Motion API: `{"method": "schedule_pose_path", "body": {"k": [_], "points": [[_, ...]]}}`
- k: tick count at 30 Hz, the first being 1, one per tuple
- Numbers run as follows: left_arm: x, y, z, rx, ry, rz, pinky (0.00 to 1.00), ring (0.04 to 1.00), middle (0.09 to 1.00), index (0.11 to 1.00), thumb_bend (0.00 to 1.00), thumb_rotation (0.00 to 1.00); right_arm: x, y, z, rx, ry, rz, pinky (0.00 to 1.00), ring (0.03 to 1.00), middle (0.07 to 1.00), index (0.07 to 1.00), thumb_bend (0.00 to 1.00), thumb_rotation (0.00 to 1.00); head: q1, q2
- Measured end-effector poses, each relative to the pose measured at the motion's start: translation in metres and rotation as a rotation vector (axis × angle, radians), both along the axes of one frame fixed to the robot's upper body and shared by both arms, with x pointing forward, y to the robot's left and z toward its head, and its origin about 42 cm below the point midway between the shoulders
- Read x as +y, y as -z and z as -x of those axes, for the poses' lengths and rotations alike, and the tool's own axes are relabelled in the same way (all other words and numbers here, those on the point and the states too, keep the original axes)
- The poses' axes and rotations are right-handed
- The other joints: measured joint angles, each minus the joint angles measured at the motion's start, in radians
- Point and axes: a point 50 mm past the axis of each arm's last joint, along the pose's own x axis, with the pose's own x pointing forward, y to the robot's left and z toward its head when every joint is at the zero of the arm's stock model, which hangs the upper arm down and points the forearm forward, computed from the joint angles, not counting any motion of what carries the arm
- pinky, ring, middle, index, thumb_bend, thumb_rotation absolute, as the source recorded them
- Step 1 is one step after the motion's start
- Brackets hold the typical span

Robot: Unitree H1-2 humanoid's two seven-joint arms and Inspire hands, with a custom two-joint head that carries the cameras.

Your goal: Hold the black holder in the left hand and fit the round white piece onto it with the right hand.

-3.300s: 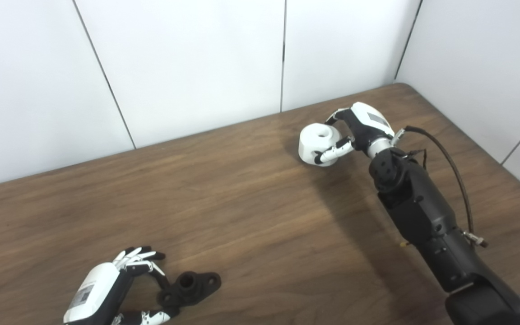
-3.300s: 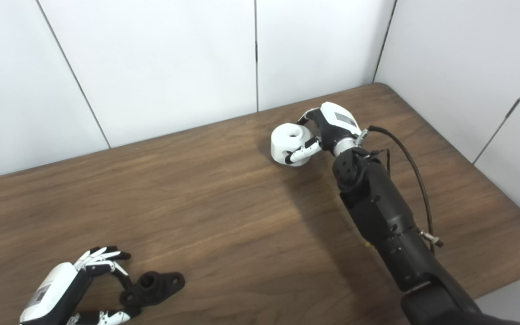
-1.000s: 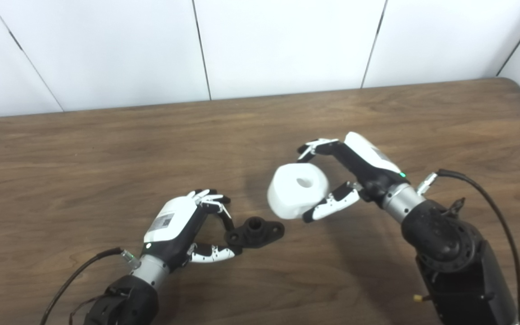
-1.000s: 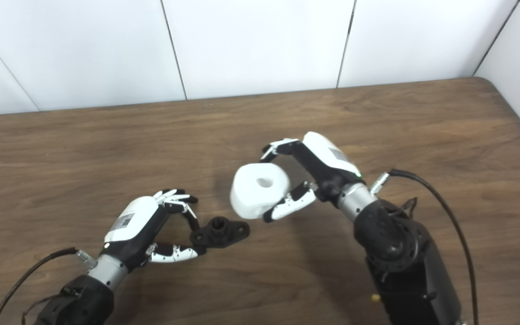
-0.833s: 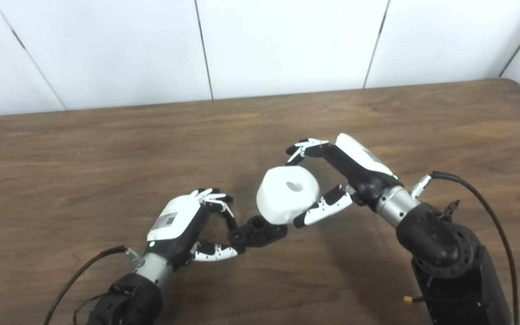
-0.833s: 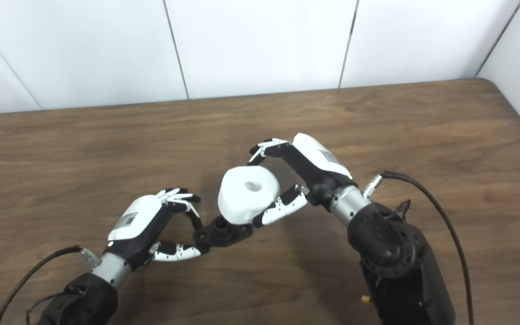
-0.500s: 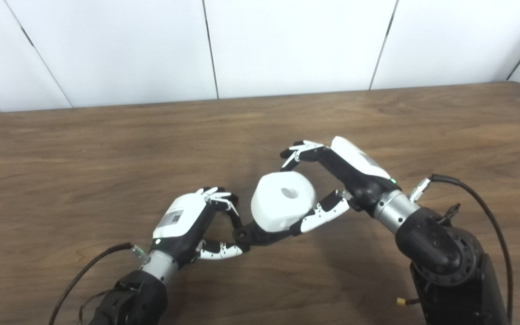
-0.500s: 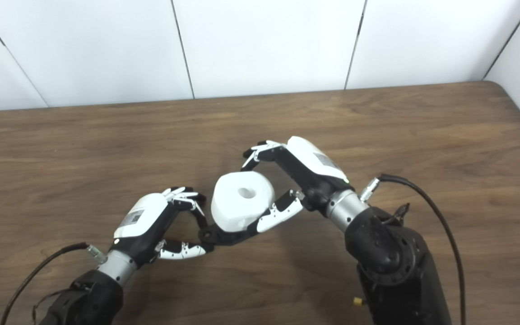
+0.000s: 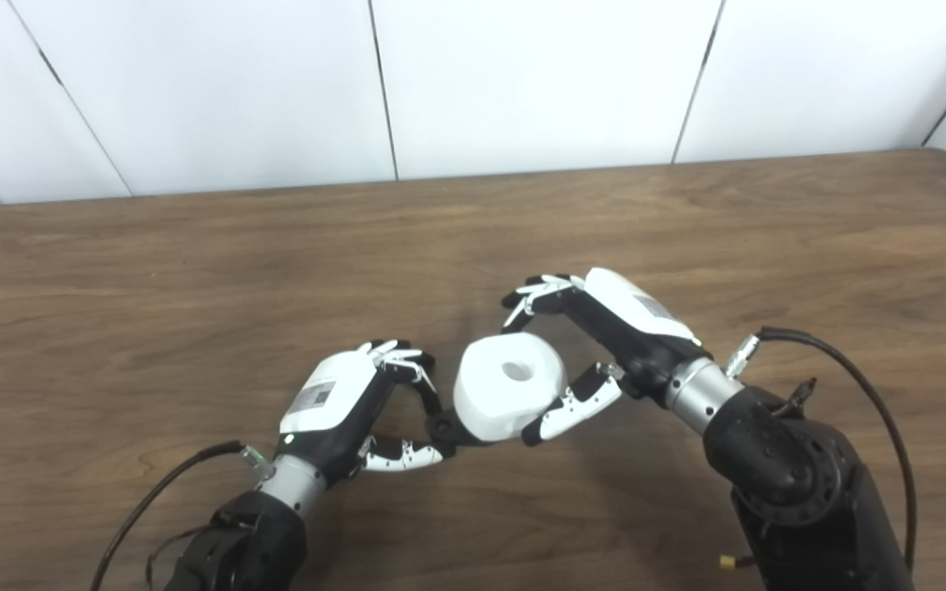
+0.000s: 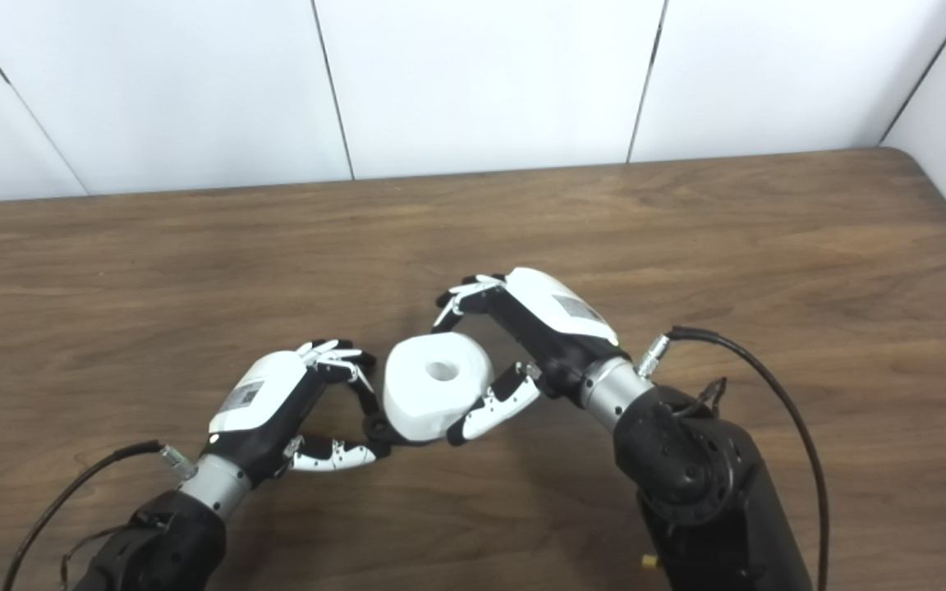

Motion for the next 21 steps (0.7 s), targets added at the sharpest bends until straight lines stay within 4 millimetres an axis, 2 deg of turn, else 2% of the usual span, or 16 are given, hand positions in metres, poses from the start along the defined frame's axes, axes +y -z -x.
{"method": "schedule_pose_path", "body": {"k": [21], "points": [[-0.0005,-0.0001,-0.0001,0.0,0.002,0.0,0.96,0.918,0.819,0.486,0.52,0.06,0.0031,0.0016,-0.0013,-0.032,0.004,-0.005,1.0,0.939,0.835,0.484,0.52,0.14,-0.009,0.002]]}}
